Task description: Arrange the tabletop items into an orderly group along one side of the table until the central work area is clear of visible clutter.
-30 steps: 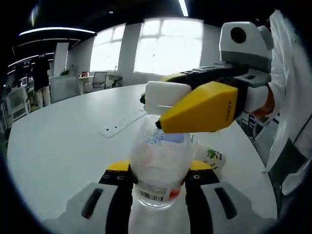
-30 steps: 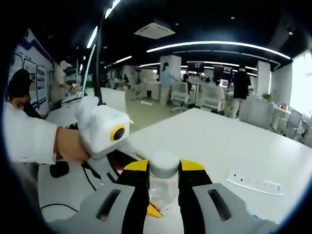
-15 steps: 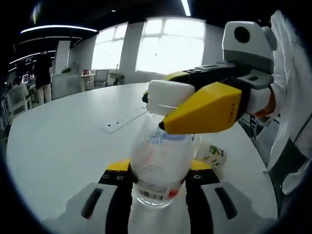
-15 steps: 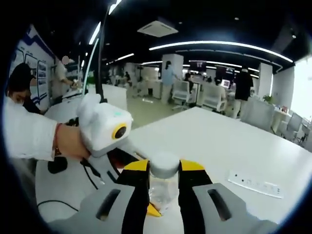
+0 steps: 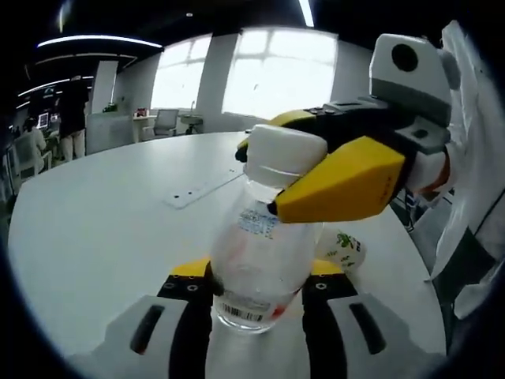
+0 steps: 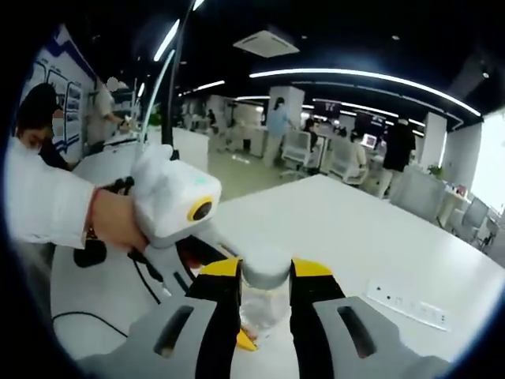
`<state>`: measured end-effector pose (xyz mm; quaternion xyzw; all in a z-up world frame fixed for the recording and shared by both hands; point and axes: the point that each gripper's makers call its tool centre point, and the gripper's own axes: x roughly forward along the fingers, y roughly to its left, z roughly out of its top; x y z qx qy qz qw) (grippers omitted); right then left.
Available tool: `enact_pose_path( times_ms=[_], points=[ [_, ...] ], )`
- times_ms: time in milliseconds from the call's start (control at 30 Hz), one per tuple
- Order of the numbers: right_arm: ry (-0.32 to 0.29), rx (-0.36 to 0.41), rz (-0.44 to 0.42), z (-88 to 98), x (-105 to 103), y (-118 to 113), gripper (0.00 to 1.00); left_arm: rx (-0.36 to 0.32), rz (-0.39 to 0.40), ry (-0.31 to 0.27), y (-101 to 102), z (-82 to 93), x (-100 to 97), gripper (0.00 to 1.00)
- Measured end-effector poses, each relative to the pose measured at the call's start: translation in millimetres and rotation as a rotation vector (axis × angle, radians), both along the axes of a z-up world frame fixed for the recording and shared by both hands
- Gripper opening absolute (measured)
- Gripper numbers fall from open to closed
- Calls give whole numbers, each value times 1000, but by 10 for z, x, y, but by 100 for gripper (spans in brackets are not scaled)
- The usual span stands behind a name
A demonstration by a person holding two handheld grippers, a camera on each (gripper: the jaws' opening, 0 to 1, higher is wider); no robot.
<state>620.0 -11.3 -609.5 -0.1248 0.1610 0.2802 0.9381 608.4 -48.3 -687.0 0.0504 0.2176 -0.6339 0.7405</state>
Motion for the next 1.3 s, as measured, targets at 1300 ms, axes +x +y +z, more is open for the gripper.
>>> enact_pose_path(
  times_ms=[1300],
  points=[
    [4, 42, 12, 142, -108, -142, 28, 28, 79, 15, 115, 85, -78, 60]
  ],
)
